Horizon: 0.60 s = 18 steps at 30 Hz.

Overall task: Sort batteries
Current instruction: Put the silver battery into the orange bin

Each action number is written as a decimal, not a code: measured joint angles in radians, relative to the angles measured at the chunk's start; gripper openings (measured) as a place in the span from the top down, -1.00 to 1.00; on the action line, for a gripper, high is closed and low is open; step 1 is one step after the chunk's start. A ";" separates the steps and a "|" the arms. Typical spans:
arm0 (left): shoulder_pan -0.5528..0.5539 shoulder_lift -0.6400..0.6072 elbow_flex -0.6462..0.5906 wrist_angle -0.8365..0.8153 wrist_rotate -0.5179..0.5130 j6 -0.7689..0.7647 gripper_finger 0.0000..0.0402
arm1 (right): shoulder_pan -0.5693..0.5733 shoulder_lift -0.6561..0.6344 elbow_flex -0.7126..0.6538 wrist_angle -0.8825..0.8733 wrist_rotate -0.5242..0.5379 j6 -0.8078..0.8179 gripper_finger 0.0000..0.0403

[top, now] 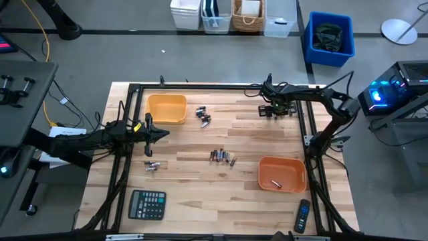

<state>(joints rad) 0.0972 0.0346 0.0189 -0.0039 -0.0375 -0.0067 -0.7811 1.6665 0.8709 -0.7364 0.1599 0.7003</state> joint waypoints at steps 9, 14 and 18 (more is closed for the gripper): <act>0.000 0.000 0.000 0.000 0.000 0.000 1.00 | 0.002 0.018 0.000 0.003 -0.014 -0.030 0.66; 0.000 0.000 0.000 0.000 0.000 0.000 1.00 | 0.010 0.001 0.004 -0.016 -0.002 -0.075 0.84; 0.000 0.000 0.000 0.000 0.000 0.000 1.00 | 0.014 -0.054 0.006 -0.107 0.038 -0.104 0.84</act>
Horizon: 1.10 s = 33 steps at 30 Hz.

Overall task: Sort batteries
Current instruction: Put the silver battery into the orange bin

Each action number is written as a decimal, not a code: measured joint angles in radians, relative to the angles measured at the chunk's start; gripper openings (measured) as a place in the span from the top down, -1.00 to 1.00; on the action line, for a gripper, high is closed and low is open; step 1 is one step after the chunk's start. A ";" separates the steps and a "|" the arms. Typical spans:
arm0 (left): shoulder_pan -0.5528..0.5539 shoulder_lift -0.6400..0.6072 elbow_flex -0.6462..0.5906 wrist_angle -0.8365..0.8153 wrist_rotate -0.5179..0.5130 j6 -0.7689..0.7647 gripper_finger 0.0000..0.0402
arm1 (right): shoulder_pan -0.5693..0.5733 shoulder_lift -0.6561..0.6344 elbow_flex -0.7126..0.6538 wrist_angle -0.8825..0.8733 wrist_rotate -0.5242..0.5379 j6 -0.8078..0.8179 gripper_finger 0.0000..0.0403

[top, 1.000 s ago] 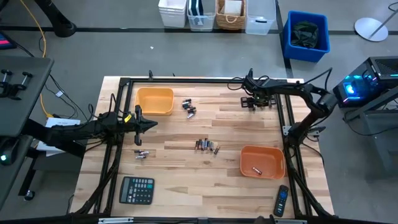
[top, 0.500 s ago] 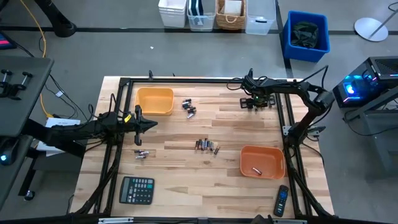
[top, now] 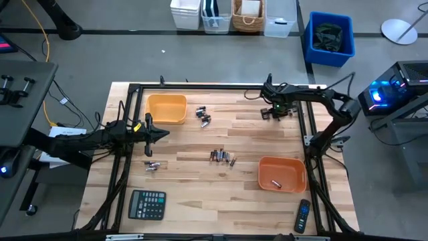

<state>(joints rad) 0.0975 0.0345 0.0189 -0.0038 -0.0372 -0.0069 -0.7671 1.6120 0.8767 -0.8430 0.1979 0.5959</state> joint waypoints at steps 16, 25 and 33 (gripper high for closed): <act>0.000 0.000 0.000 0.000 0.000 0.000 1.00 | 0.411 -0.519 0.005 -0.168 -0.334 0.172 0.84; 0.000 0.000 0.000 0.000 0.000 0.000 1.00 | 0.939 -0.542 0.005 -0.159 -0.468 0.503 0.84; 0.000 0.000 0.000 0.000 0.000 0.000 1.00 | 1.108 -0.396 0.005 -0.151 -0.470 0.575 0.56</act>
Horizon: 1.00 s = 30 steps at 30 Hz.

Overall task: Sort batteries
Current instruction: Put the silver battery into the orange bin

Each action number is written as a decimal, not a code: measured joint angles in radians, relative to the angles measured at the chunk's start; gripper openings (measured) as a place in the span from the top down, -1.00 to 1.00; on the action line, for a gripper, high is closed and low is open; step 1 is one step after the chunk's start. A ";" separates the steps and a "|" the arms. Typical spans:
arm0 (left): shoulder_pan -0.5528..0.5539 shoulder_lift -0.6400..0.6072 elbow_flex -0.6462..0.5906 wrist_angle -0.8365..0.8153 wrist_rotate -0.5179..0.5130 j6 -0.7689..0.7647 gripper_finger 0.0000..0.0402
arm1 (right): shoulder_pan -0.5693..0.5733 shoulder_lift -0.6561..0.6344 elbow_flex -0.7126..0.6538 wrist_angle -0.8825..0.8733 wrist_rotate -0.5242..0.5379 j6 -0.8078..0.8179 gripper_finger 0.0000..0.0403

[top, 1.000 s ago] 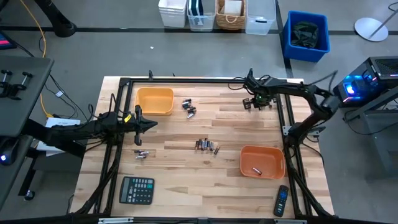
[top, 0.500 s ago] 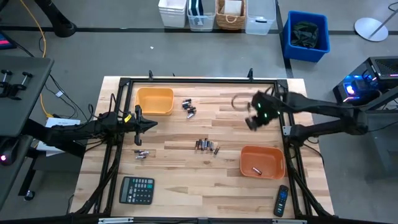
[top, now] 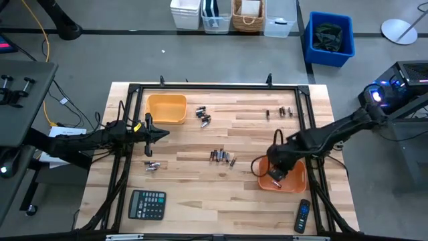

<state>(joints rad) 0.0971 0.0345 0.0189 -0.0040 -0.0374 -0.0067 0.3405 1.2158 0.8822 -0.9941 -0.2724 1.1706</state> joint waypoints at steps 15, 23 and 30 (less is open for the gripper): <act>0.000 0.000 0.000 0.000 0.000 0.000 1.00 | -0.532 -0.067 0.086 -0.187 0.349 -0.127 0.14; 0.000 0.000 0.000 0.000 0.000 0.000 1.00 | -1.056 0.017 -0.013 0.004 0.583 -0.299 0.15; 0.000 0.000 0.000 0.000 0.000 0.000 1.00 | -1.280 0.166 -0.048 0.154 0.606 -0.350 0.15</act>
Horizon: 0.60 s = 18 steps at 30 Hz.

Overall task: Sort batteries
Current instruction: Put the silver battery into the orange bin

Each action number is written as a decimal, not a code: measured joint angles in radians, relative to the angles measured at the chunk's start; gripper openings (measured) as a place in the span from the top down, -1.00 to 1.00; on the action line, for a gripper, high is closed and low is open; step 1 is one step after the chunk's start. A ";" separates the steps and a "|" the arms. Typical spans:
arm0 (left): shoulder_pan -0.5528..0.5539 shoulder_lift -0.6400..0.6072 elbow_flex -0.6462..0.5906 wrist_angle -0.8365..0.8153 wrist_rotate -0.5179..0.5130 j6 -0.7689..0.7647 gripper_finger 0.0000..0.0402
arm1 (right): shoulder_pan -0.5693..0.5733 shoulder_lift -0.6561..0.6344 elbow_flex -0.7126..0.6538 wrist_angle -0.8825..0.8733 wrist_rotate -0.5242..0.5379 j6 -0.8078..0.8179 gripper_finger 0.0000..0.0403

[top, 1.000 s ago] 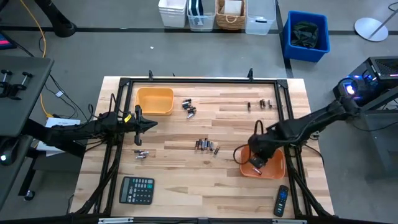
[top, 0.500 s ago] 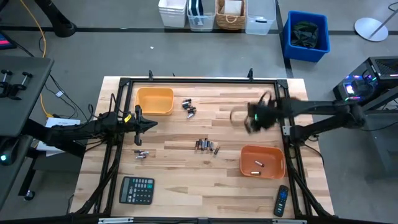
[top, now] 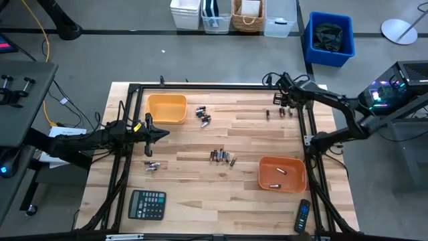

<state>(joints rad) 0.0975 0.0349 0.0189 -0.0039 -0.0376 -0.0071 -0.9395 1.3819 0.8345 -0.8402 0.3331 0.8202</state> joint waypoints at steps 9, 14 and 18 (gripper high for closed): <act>0.000 0.000 0.000 0.000 0.000 0.000 1.00 | -0.026 0.162 0.002 -0.008 0.034 -0.002 0.15; 0.000 0.000 0.000 0.000 0.000 0.000 1.00 | -0.020 0.234 0.002 -0.018 0.060 0.046 0.15; 0.000 0.000 0.000 0.000 0.000 0.000 1.00 | -0.007 0.293 0.004 -0.005 0.061 0.033 0.15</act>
<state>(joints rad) 0.0972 0.0349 0.0189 -0.0039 -0.0375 -0.0067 -0.9466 1.6753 0.8388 -0.8453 0.3945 0.8537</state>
